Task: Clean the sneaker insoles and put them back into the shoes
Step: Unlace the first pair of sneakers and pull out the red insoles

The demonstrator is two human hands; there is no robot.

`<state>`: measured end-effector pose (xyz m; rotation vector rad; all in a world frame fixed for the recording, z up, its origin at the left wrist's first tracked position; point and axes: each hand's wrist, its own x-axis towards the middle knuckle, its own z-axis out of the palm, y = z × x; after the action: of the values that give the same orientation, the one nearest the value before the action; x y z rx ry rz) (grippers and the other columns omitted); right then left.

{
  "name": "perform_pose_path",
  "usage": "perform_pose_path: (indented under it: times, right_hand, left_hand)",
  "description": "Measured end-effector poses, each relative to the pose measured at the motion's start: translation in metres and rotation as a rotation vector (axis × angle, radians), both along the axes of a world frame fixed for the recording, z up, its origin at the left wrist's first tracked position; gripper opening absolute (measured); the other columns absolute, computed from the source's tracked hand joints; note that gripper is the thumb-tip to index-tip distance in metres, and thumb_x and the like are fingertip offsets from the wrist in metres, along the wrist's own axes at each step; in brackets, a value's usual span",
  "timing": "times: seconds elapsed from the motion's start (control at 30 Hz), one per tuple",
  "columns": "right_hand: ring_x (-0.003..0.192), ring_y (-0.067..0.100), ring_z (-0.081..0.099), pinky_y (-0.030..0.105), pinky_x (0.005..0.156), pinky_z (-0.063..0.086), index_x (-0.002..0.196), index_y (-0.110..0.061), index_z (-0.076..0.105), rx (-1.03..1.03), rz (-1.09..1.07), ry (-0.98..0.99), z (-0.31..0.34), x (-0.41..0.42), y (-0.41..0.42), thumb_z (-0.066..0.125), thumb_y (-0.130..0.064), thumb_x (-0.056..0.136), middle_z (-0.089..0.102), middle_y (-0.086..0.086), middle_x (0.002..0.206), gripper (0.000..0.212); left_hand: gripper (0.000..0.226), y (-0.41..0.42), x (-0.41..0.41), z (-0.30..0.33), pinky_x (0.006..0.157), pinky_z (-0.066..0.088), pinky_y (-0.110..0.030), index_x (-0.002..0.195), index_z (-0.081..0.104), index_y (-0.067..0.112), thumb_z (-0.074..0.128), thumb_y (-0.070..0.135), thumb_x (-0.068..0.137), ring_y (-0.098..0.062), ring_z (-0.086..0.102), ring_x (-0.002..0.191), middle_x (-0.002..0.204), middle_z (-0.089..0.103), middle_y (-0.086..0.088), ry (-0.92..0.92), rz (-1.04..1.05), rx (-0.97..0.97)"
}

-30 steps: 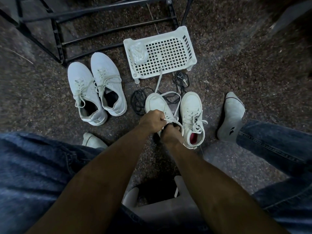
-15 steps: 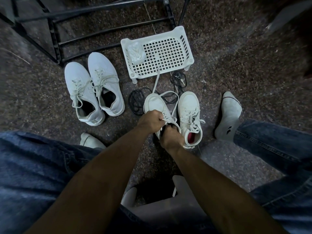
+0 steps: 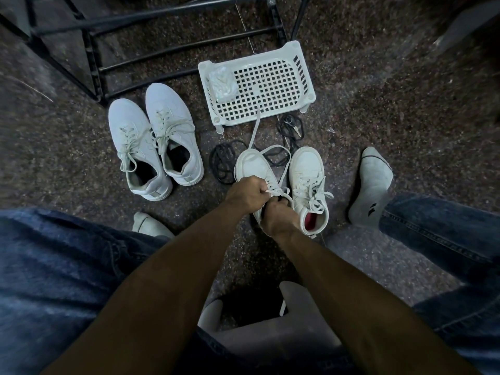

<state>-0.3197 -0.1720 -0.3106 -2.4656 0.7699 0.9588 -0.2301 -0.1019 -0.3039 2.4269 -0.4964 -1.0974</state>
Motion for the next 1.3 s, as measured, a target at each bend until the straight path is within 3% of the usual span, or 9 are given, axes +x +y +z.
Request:
perform_pose_path:
  times: [0.3, 0.57, 0.67, 0.8, 0.87, 0.97, 1.07, 1.13, 1.3]
  right_hand:
    - [0.111, 0.032, 0.061, 0.04, 0.087, 0.049, 0.127, -0.008, 0.047, -0.077, -0.069, -0.042, -0.002, -0.005, 0.007, 0.05, -0.023, 0.094, 0.056, 0.015, 0.126, 0.036]
    - [0.114, 0.031, 0.06, 0.035, 0.088, 0.047, 0.122, -0.012, 0.057, -0.043, 0.13, 0.019, 0.008, -0.001, -0.013, 0.047, -0.022, 0.093, 0.062, 0.011, 0.125, 0.032]
    - [0.109, 0.035, 0.06, 0.038, 0.086, 0.047, 0.114, -0.016, 0.059, 0.115, -0.035, -0.075, 0.009, -0.012, -0.027, 0.05, -0.023, 0.091, 0.065, 0.013, 0.117, 0.026]
    - [0.08, 0.025, 0.066, 0.036, 0.073, 0.052, 0.08, -0.025, 0.063, 0.352, -0.419, -0.25, 0.008, -0.03, -0.034, 0.06, -0.032, 0.087, 0.071, 0.003, 0.082, 0.01]
    - [0.063, 0.02, 0.063, 0.033, 0.063, 0.054, 0.072, -0.018, 0.066, 0.495, -0.694, -0.345, 0.015, -0.031, -0.031, 0.064, -0.017, 0.087, 0.068, 0.003, 0.068, 0.016]
    - [0.041, 0.014, 0.051, 0.018, 0.038, 0.039, 0.065, -0.006, 0.061, 0.632, -0.967, -0.339, 0.029, -0.028, -0.035, 0.061, 0.003, 0.085, 0.057, 0.002, 0.048, 0.022]
    - [0.025, 0.014, 0.033, 0.013, 0.036, 0.023, 0.064, -0.004, 0.055, 0.64, -0.83, -0.167, 0.043, -0.031, -0.054, 0.061, 0.001, 0.078, 0.043, 0.004, 0.036, 0.016]
    - [0.028, 0.015, 0.031, 0.015, 0.04, 0.021, 0.068, -0.001, 0.059, 0.61, -0.68, -0.063, 0.059, -0.031, -0.071, 0.06, -0.004, 0.074, 0.044, 0.01, 0.043, 0.006]
    - [0.03, 0.013, 0.028, 0.015, 0.042, 0.018, 0.057, -0.009, 0.057, 0.566, -0.382, 0.194, 0.114, -0.012, -0.112, 0.055, -0.009, 0.072, 0.046, 0.005, 0.041, 0.015]
  left_hand:
    - [0.015, 0.003, -0.002, -0.003, 0.081, 0.052, -0.035, 0.086, 0.069, 0.014, 0.067, 0.029, 0.086, -0.025, 0.064, 0.09, 0.093, 0.071, -0.006, 0.031, 0.025, -0.021]
    - [0.013, 0.007, -0.007, -0.012, 0.084, 0.053, -0.036, 0.087, 0.072, 0.017, 0.071, 0.03, 0.083, -0.023, 0.066, 0.088, 0.094, 0.072, -0.004, 0.066, 0.115, -0.056]
    - [0.012, 0.006, -0.008, -0.014, 0.085, 0.053, -0.034, 0.085, 0.071, 0.018, 0.071, 0.03, 0.083, -0.022, 0.066, 0.087, 0.092, 0.072, -0.003, 0.07, 0.14, -0.052]
    - [0.014, 0.002, -0.011, -0.014, 0.084, 0.052, -0.032, 0.086, 0.071, 0.016, 0.071, 0.03, 0.084, -0.022, 0.066, 0.088, 0.093, 0.072, -0.004, 0.064, 0.154, -0.044]
    - [0.015, 0.002, -0.01, -0.016, 0.084, 0.053, -0.032, 0.087, 0.072, 0.015, 0.072, 0.029, 0.084, -0.022, 0.066, 0.088, 0.093, 0.072, -0.004, 0.063, 0.17, -0.047]
    - [0.014, 0.001, -0.01, -0.014, 0.08, 0.053, -0.031, 0.083, 0.071, 0.015, 0.072, 0.029, 0.083, -0.022, 0.066, 0.085, 0.088, 0.072, -0.004, 0.061, 0.172, -0.031]
    - [0.013, -0.001, -0.01, -0.013, 0.078, 0.052, -0.03, 0.081, 0.07, 0.017, 0.073, 0.03, 0.082, -0.022, 0.067, 0.084, 0.085, 0.072, -0.004, 0.072, 0.177, -0.011]
    - [0.013, -0.002, -0.01, -0.01, 0.076, 0.05, -0.027, 0.083, 0.069, 0.018, 0.073, 0.03, 0.082, -0.021, 0.066, 0.084, 0.086, 0.07, -0.002, 0.083, 0.191, 0.003]
    - [0.015, -0.004, -0.014, -0.006, 0.074, 0.048, -0.025, 0.087, 0.07, 0.016, 0.074, 0.03, 0.083, -0.019, 0.065, 0.084, 0.086, 0.069, -0.001, 0.094, 0.222, 0.017]
